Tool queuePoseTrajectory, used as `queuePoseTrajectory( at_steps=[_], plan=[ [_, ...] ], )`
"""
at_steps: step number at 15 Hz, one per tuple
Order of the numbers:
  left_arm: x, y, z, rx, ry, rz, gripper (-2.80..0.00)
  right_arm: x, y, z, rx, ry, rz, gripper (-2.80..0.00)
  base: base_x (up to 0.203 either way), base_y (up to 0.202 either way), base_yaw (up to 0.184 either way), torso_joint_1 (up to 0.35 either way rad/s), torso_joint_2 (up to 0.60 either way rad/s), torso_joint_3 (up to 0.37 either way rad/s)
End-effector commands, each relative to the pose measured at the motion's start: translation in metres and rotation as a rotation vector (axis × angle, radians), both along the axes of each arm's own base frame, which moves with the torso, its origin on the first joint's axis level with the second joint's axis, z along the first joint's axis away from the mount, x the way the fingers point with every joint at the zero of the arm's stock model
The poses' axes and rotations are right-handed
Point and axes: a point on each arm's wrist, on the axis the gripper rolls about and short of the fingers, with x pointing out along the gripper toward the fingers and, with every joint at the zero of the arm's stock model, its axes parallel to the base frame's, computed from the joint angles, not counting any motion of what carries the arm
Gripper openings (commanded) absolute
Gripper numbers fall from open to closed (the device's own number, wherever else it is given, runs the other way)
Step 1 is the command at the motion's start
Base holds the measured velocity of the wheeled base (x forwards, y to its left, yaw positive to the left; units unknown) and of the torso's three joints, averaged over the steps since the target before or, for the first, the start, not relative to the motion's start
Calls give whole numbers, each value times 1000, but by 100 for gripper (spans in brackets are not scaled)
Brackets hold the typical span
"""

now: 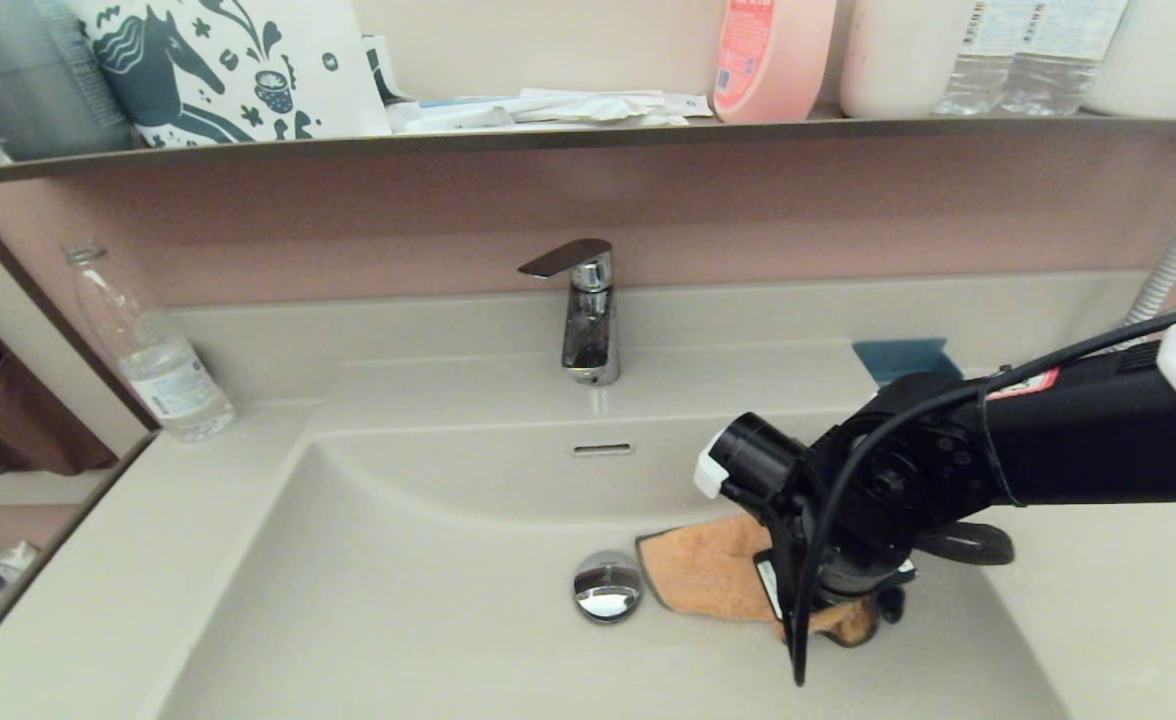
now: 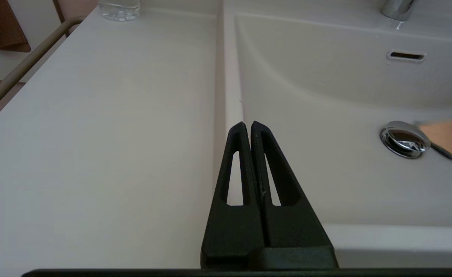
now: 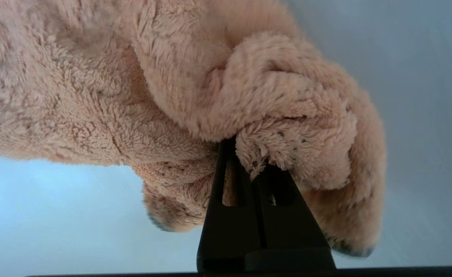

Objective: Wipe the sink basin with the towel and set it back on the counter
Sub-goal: Wipe the sink

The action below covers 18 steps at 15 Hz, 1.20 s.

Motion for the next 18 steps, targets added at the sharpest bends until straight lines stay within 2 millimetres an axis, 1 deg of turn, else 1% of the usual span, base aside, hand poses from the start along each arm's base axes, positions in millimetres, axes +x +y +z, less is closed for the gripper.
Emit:
queuePoseTrajectory(
  at_steps=[1,2,3,4,5,8,9,12,14,15,16,17,18],
  plan=[
    [0,0,0,-2,2,1,-280,-23,-13,20,-55,80,13,-280,0,0,0,0,0,0],
    [0,0,0,-1,1,1,-280,-35,-8,25,-31,120,50,-280,0,0,0,0,0,0],
    [0,0,0,-2,1,1,-280,-44,-2,27,12,161,83,-280,0,0,0,0,0,0],
    [0,0,0,-1,1,1,-280,-51,6,27,36,186,120,-280,0,0,0,0,0,0],
    [0,0,0,-1,2,1,-280,-55,16,22,50,197,150,-280,0,0,0,0,0,0],
    [0,0,0,-1,1,1,-280,-51,62,-9,159,150,242,-280,0,0,0,0,0,0],
    [0,0,0,-2,2,1,-280,-50,79,-17,206,139,274,-280,0,0,0,0,0,0],
    [0,0,0,-1,2,1,-280,-44,134,-26,319,85,361,-280,0,0,0,0,0,0],
    [0,0,0,-2,1,1,-280,-41,167,-28,381,41,404,-280,0,0,0,0,0,0],
    [0,0,0,-2,1,1,-280,-40,179,-28,407,23,420,-280,0,0,0,0,0,0],
    [0,0,0,-1,1,1,-280,-37,189,-21,447,-10,433,-280,0,0,0,0,0,0],
    [0,0,0,-1,1,1,-280,-37,195,-14,479,-36,444,-280,0,0,0,0,0,0],
    [0,0,0,-1,2,1,-280,-37,194,-5,493,-57,445,-280,0,0,0,0,0,0]
  ],
)
